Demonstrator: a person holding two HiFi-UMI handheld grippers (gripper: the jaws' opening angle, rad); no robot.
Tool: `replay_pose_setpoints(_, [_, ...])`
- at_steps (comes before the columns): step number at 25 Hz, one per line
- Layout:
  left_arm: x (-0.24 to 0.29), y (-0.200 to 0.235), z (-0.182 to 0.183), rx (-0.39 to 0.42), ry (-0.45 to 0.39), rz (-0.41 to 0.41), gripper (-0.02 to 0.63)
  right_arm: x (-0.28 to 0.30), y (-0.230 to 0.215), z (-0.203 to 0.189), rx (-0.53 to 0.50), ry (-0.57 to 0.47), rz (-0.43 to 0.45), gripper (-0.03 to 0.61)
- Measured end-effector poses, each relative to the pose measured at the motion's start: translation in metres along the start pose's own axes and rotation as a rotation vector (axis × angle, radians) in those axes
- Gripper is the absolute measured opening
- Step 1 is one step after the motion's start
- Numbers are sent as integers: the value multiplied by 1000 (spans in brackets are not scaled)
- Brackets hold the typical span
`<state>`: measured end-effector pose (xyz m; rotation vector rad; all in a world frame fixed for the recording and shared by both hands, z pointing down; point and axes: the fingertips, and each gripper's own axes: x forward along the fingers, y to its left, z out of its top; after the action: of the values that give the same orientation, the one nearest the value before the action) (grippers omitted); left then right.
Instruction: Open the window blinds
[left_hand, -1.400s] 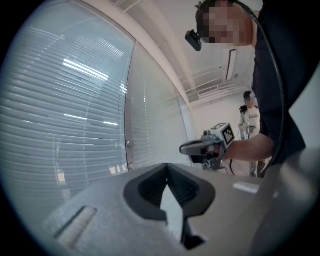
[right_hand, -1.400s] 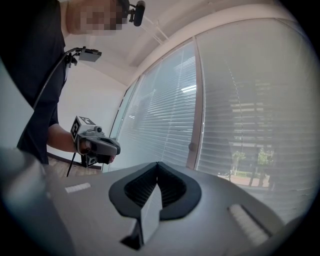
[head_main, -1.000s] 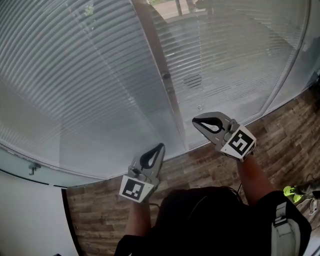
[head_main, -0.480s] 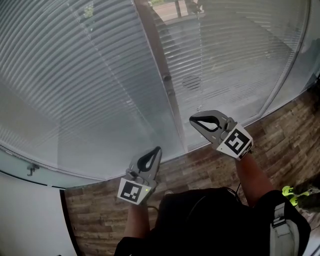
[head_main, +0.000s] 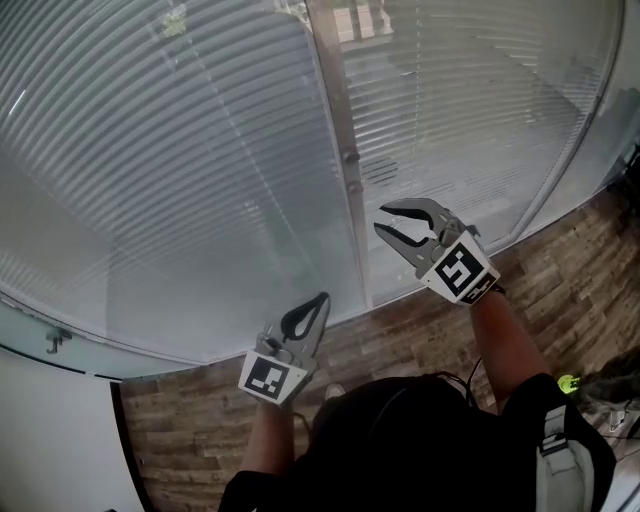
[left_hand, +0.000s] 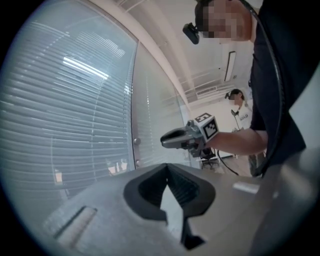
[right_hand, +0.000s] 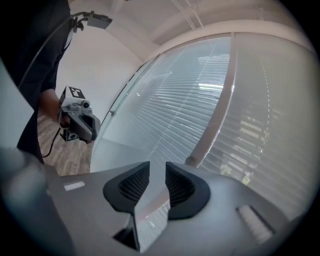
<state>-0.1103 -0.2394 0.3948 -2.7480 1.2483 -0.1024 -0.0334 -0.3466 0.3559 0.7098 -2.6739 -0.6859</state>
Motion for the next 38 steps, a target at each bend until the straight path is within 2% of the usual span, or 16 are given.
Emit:
replay_pose_setpoints(6, [-7,6,-7,-35,-2,-50,5,25,-29,13,-161,95,-70,163])
replay_pose_setpoints(10, [-9,6,-9,-43,-3,-89,5,43,-49,1,-301,223,-139,195])
replay_pose_setpoints(18, [-16,17,-14,-46,11,-120,5,79,-68,-14,-537,396,-212,202])
replay_pose_setpoints(23, [-22,26,-17,-54,16,-120,5,89,-78,-18,-607,437,-269,201])
replay_pose_setpoints(28, [-29,34,-20,-64,22,-109,5,98,-80,-19,-637,465,-272,198])
replay_pose_setpoints(33, [-34,41,-23,-72,27,-99,5,102,-83,-24,-670,489,-304,129])
replay_pose_setpoints(38, [-39,46,-25,-73,22,-87,5,102,-84,-22,-676,493,-319,123])
